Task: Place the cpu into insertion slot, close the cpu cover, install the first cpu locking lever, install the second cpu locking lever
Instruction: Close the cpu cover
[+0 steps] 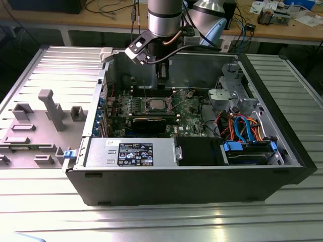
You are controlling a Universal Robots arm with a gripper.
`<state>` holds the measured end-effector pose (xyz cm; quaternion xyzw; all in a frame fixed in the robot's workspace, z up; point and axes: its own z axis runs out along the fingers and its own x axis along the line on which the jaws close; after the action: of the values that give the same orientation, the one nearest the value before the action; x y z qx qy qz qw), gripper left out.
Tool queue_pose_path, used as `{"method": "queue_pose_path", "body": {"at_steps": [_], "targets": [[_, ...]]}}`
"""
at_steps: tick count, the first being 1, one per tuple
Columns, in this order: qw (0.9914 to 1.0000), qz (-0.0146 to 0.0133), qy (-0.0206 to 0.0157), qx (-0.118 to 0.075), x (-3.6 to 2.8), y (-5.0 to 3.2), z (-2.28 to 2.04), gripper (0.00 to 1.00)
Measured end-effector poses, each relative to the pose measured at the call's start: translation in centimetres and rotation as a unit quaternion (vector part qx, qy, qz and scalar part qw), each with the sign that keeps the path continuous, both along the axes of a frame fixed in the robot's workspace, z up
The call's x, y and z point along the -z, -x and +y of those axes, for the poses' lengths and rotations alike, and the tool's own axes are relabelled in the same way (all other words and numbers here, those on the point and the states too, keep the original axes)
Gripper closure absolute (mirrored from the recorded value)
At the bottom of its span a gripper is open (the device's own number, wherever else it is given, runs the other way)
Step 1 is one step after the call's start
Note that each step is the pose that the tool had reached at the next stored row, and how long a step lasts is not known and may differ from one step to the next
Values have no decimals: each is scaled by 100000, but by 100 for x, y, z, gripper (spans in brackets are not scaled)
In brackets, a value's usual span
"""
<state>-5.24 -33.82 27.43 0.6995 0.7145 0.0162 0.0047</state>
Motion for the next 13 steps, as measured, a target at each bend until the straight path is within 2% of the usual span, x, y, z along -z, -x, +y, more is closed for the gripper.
{"method": "queue_pose_path", "body": {"at_steps": [4,6,13], "targets": [[100000,0,-1,1,0,-1,0,89],[100000,1,2,-3,0,-42,0,89],[100000,0,0,2,0,-76,0,89]]}}
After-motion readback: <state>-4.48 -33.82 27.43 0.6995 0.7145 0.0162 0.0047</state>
